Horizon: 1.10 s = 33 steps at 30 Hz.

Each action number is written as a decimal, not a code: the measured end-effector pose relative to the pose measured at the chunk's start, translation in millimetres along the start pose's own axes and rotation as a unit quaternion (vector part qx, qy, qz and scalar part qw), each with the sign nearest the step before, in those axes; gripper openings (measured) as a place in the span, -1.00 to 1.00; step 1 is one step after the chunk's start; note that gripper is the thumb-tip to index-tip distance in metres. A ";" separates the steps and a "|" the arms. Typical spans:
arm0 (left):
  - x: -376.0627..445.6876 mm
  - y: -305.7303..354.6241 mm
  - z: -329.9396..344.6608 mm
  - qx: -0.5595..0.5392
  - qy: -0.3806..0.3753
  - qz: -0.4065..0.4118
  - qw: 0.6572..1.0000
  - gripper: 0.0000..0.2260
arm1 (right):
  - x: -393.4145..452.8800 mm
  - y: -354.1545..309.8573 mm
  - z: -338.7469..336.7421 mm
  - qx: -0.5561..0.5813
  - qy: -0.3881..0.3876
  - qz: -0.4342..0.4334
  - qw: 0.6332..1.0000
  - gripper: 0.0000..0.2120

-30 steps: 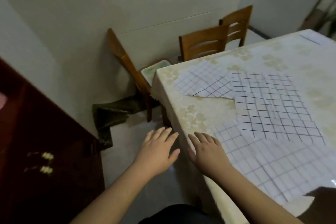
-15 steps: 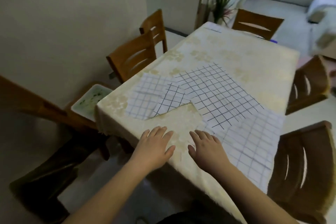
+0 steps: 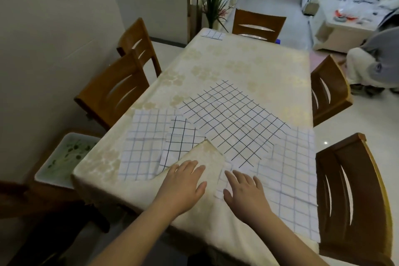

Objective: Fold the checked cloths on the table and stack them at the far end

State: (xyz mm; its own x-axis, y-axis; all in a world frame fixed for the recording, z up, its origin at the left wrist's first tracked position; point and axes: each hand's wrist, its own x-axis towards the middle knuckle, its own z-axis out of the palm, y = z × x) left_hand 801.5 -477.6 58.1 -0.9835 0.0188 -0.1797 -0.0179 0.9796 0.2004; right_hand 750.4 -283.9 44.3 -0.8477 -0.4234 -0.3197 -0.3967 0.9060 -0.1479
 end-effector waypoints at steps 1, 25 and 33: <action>7.8 -1.4 -3.4 -0.005 -0.004 -0.001 1.000 -0.41 | 12.3 1.8 0.4 0.005 -0.010 0.002 1.000 -0.45; 159.4 -16.4 46.8 0.001 -0.080 0.038 0.996 -0.55 | 153.1 23.1 82.4 0.079 -0.034 0.099 0.991 -0.44; 135.3 -31.8 68.5 -0.013 -0.089 0.056 0.994 -0.50 | 122.9 -2.5 76.9 0.046 0.011 0.102 0.994 -0.45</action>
State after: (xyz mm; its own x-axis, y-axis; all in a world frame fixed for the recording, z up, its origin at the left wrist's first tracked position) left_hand 681.3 -492.5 -38.5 -0.9321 0.1648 -0.3225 0.0830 0.9639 0.2528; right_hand 674.3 -338.1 -66.6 -0.9151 -0.2292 -0.3318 -0.1823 0.9690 -0.1667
